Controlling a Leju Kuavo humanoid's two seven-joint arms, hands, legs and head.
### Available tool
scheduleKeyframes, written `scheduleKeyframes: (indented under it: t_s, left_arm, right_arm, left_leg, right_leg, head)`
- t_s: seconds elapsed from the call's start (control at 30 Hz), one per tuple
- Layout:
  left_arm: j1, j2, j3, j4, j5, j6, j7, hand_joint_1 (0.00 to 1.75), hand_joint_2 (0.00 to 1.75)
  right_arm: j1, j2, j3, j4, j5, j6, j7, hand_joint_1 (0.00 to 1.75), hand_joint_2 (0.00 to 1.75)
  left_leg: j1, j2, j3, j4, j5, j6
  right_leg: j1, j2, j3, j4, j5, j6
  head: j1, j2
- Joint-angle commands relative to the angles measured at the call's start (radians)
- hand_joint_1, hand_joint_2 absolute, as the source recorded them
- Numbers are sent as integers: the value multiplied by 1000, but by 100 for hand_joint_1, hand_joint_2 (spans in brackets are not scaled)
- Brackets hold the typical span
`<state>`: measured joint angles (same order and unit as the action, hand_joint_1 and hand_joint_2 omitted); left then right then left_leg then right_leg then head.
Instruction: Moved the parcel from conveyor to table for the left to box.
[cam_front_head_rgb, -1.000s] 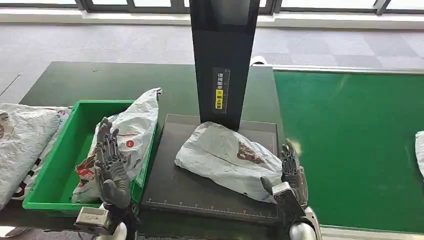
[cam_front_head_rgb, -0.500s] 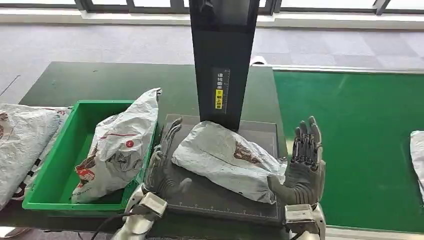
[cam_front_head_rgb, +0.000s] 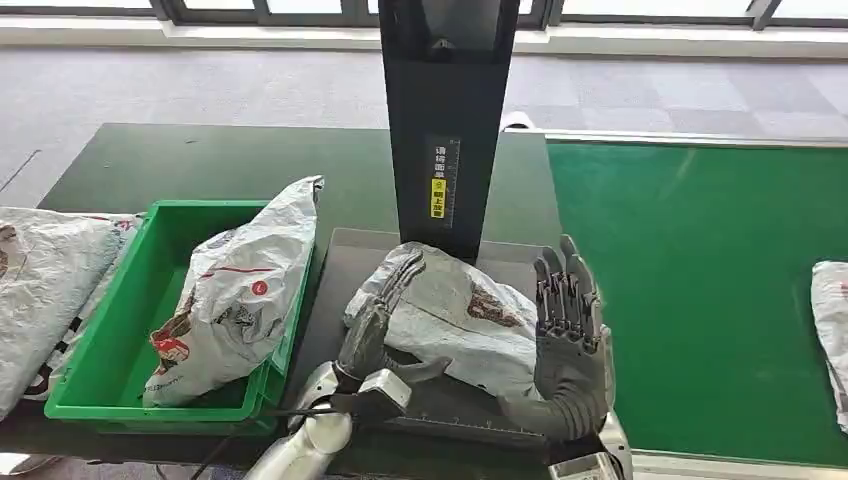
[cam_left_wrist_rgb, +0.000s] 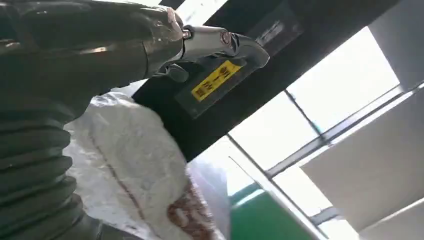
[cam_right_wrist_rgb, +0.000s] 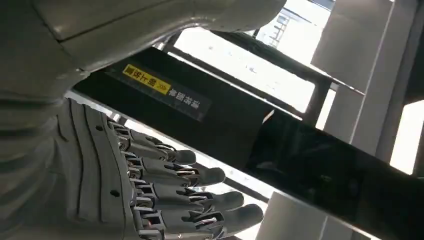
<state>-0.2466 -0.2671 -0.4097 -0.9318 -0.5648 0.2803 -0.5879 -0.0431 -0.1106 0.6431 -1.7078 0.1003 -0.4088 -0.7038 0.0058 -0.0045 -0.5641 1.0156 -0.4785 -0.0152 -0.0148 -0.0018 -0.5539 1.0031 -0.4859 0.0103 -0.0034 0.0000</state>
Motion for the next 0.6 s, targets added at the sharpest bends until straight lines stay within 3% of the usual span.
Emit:
scheduleKeyframes:
  t_s: [0.03,0.17,0.27,0.6]
  left_arm:
    - [-188,-40,-87,440,-113,67,88,0,175]
    - [-208,-50,-106,493,-155,76,126,0,175]
    - [-235,-65,-186,574,-266,21,234,0,175]
    - [-229,-73,-209,628,-299,-110,269,0,175]
  right_arm:
    - [-72,-108,257,-25,36,-128,6,0,175]
    - [-86,-105,262,-19,36,-129,6,0,175]
    - [-92,-96,247,-6,39,-106,6,0,175]
    - [-78,-47,140,-17,56,27,6,0,175]
  left_leg:
    - [0,0,0,-1,1,0]
    - [1,0,0,-3,3,1]
    - [0,0,0,0,1,0]
    - [0,1,1,-1,0,0]
  right_leg:
    - [1,-1,0,-1,1,-1]
    - [1,0,1,-4,3,-1]
    - [0,0,0,-1,1,0]
    - [0,1,0,-1,1,-1]
  head:
    - [0,0]
    - [0,0]
    - [0,0]
    - [0,0]
